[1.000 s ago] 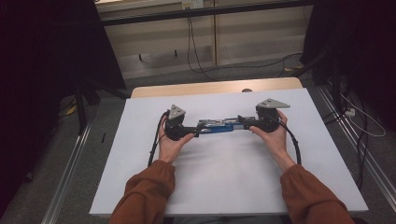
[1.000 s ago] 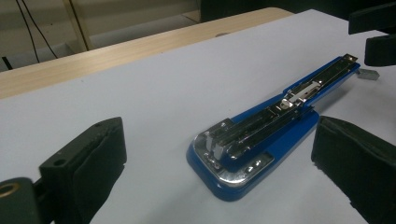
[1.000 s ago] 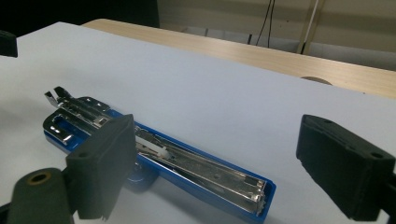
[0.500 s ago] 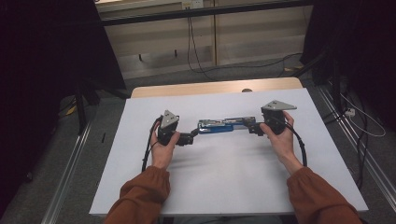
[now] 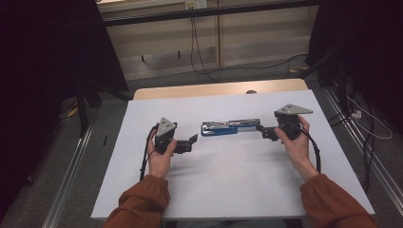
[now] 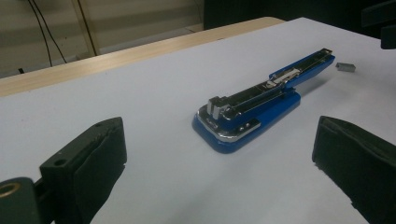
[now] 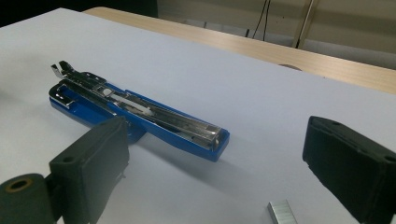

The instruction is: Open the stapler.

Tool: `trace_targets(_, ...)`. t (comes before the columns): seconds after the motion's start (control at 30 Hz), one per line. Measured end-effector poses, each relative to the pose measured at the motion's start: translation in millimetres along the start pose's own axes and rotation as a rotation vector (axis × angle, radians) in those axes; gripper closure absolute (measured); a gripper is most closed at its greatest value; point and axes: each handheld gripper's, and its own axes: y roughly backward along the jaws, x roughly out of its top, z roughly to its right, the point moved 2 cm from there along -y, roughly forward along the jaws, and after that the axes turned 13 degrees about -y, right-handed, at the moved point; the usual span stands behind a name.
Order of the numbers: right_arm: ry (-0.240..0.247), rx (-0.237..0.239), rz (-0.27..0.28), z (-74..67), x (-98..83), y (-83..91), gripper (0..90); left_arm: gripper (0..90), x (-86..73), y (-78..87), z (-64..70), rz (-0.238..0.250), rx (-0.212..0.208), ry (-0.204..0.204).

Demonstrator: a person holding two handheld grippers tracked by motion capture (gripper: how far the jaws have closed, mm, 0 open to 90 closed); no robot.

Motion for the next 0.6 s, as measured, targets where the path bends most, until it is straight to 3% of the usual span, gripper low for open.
trace_targets(0.3,0.007,-0.009,0.007,5.1,-1.5,14.1,7.1,2.9,-9.5,23.4,1.4,-0.012,0.054,0.007)
trace_targets(0.47,0.004,-0.018,0.008,9.1,-3.2,19.9,6.8,2.8,-10.0,36.0,2.7,0.018,0.063,-0.001)
trace_targets(0.6,-0.027,-0.016,0.035,12.9,0.1,25.4,5.2,2.5,-14.0,45.9,3.5,0.017,0.085,-0.002)
